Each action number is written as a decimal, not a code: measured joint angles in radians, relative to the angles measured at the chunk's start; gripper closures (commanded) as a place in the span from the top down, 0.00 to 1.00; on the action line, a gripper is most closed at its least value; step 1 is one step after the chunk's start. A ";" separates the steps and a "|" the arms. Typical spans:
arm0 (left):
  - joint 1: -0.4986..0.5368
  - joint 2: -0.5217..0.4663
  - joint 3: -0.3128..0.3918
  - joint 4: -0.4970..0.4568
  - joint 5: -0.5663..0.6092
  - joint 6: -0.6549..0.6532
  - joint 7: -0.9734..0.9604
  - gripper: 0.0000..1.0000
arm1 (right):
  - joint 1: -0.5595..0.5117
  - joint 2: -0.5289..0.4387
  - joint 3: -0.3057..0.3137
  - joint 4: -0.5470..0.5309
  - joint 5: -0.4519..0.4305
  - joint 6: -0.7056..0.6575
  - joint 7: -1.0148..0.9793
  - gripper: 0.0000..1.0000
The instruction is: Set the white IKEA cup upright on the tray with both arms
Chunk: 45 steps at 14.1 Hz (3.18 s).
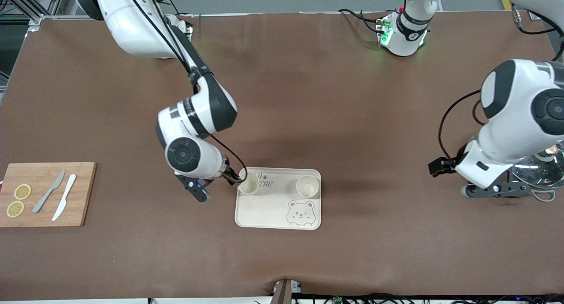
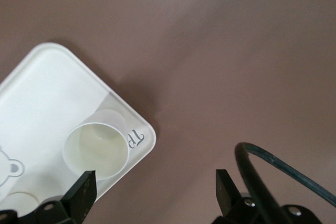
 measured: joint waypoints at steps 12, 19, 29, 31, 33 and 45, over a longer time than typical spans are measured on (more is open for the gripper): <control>0.128 -0.116 -0.007 -0.001 0.000 -0.064 0.191 1.00 | -0.261 -0.472 -0.016 -0.347 -0.010 -0.130 -0.655 1.00; 0.128 -0.187 -0.008 -0.001 -0.002 -0.069 0.186 1.00 | -0.400 -0.628 -0.015 -0.413 -0.085 -0.159 -1.029 1.00; 0.083 -0.258 0.044 -0.012 -0.081 -0.146 0.249 1.00 | -0.399 -0.748 -0.002 -0.409 -0.147 -0.255 -1.251 1.00; -0.007 -0.271 0.142 -0.024 -0.117 -0.150 0.259 1.00 | -0.399 -0.748 -0.002 -0.409 -0.167 -0.268 -1.255 1.00; -0.062 -0.298 0.189 -0.051 -0.134 -0.159 0.252 1.00 | -0.399 -0.747 -0.003 -0.410 -0.188 -0.285 -1.255 1.00; -0.122 -0.409 0.219 -0.135 -0.200 -0.264 0.115 1.00 | -0.400 -0.744 -0.006 -0.411 -0.197 -0.296 -1.254 1.00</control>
